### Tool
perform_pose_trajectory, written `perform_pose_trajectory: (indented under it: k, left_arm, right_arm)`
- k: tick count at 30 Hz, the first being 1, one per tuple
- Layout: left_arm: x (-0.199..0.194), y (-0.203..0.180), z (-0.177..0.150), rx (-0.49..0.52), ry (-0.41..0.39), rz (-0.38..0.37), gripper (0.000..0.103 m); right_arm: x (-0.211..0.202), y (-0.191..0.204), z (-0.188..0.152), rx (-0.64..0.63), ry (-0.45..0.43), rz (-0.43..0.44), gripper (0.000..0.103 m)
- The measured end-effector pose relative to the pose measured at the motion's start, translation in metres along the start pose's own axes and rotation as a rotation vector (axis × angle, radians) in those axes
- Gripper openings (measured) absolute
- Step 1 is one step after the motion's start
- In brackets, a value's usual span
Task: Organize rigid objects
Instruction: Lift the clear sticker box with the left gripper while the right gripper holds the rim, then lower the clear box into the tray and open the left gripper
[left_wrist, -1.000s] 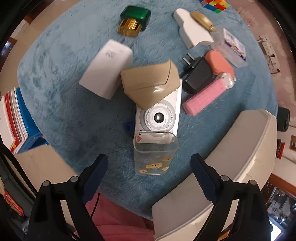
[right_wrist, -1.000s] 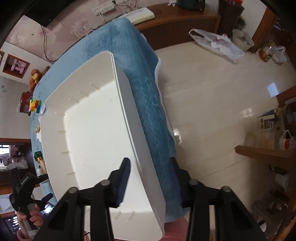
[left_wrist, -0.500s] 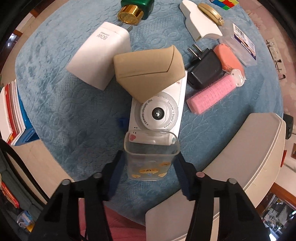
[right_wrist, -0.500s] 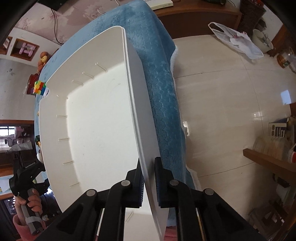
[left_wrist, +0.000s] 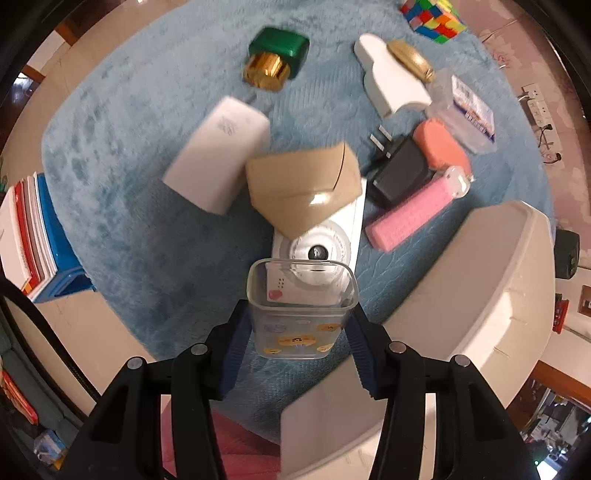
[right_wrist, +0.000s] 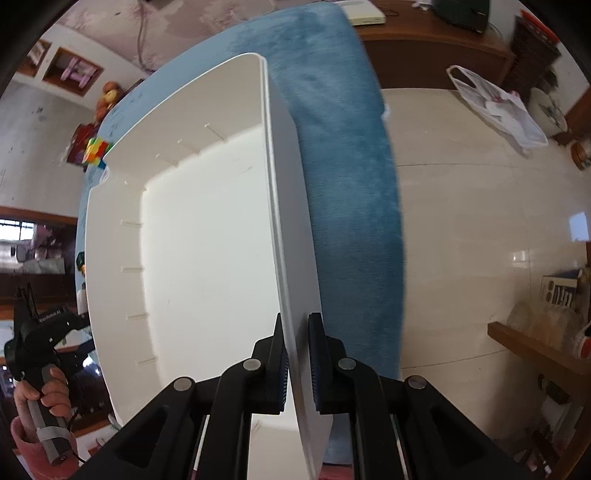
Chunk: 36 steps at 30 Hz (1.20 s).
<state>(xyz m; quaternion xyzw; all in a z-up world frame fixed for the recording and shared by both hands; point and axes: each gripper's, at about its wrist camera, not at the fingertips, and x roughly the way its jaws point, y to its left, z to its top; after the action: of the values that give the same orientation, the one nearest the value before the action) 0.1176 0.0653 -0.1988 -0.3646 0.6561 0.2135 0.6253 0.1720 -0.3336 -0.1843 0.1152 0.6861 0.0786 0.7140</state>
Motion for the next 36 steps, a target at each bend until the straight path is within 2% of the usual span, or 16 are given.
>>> perform_pose_trajectory:
  k: [9, 12, 15, 19, 25, 36]
  left_arm:
    - [-0.058, -0.007, 0.003, 0.089, -0.068, -0.001, 0.054]
    - [-0.083, -0.015, -0.001, 0.153, -0.113, -0.006, 0.054]
    - [-0.092, -0.031, -0.006, 0.214, -0.143, -0.018, 0.054]
    - [-0.103, -0.055, -0.023, 0.316, -0.153, -0.053, 0.054]
    - [-0.092, -0.089, -0.053, 0.436, -0.077, -0.101, 0.054]
    - [-0.064, -0.127, -0.108, 0.628, 0.016, -0.047, 0.055]
  right_arm:
    - [0.008, 0.02, -0.014, -0.021, 0.029, 0.021, 0.01]
    - [0.009, 0.021, -0.017, -0.009, 0.026, 0.025, 0.01]
    - [0.01, 0.024, -0.02, -0.006, 0.02, 0.017, 0.01]
    - [0.011, 0.022, -0.023, 0.024, 0.01, 0.022, 0.01]
    - [0.011, 0.022, -0.027, 0.032, -0.015, 0.007, 0.009]
    - [0.011, 0.013, -0.031, 0.069, -0.032, 0.024, 0.008]
